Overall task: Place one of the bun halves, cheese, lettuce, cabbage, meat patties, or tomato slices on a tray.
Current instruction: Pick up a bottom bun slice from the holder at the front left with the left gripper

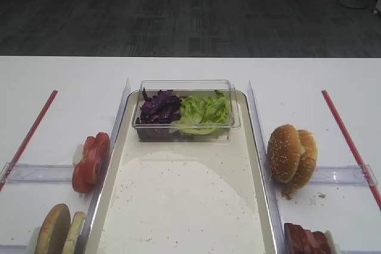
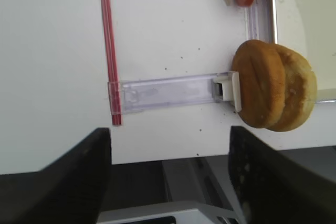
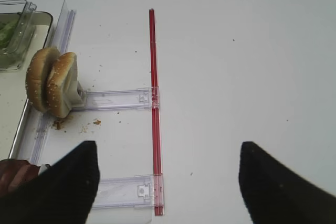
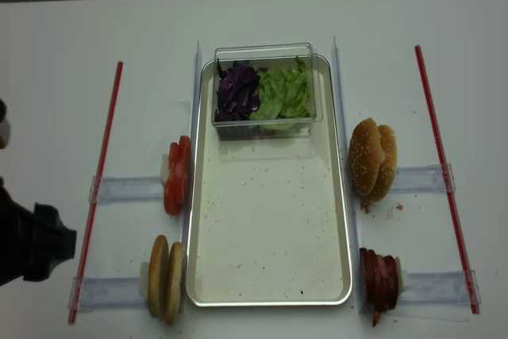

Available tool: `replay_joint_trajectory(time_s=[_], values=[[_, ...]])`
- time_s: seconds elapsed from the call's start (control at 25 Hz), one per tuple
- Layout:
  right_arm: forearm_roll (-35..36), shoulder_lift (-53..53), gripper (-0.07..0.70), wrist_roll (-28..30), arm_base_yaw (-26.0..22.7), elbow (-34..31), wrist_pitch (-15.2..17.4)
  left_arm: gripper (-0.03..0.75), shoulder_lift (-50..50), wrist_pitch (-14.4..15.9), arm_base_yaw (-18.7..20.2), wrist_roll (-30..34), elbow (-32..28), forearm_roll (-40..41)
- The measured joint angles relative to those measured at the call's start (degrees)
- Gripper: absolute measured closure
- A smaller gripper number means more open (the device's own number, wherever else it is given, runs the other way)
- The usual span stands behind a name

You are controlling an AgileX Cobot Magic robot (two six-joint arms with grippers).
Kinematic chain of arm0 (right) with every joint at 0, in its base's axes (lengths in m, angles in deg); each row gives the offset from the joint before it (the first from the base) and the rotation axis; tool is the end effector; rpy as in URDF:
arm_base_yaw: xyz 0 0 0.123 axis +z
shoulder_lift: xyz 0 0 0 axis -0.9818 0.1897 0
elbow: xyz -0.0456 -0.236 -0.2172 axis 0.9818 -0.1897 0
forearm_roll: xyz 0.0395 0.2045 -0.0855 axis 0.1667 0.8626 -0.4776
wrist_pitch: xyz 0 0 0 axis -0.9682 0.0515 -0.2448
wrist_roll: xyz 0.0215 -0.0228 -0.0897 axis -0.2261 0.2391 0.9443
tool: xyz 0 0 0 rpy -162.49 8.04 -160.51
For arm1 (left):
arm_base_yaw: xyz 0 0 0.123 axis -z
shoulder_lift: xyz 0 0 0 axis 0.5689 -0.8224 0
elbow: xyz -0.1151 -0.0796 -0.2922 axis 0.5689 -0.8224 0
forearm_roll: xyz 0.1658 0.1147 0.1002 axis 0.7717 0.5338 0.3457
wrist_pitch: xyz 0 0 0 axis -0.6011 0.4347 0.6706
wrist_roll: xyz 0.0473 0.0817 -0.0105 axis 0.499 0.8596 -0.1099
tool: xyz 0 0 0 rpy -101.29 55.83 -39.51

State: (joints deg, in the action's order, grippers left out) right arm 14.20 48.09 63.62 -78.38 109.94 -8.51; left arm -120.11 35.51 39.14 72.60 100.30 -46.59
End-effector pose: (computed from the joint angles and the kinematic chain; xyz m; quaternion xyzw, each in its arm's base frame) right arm -0.0678 -0.0038 0.2501 0.0224 0.8732 0.0003 0.4869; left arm 0.0709 -0.0070 0.3265 0.0072 0.9868 -0.0195 0.1607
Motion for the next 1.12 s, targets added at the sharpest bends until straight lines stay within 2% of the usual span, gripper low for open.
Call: replay_joint_trajectory(time_s=[0.64, 1.12], values=[[0.00, 0.00, 0.061, 0.00, 0.00, 0.00, 0.00, 0.277, -21.57, -1.69, 0.00, 0.00, 0.26, -1.24], [0.00, 0.00, 0.061, 0.00, 0.00, 0.00, 0.00, 0.276, -22.91, -2.00, 0.00, 0.10, 0.39, -4.49]])
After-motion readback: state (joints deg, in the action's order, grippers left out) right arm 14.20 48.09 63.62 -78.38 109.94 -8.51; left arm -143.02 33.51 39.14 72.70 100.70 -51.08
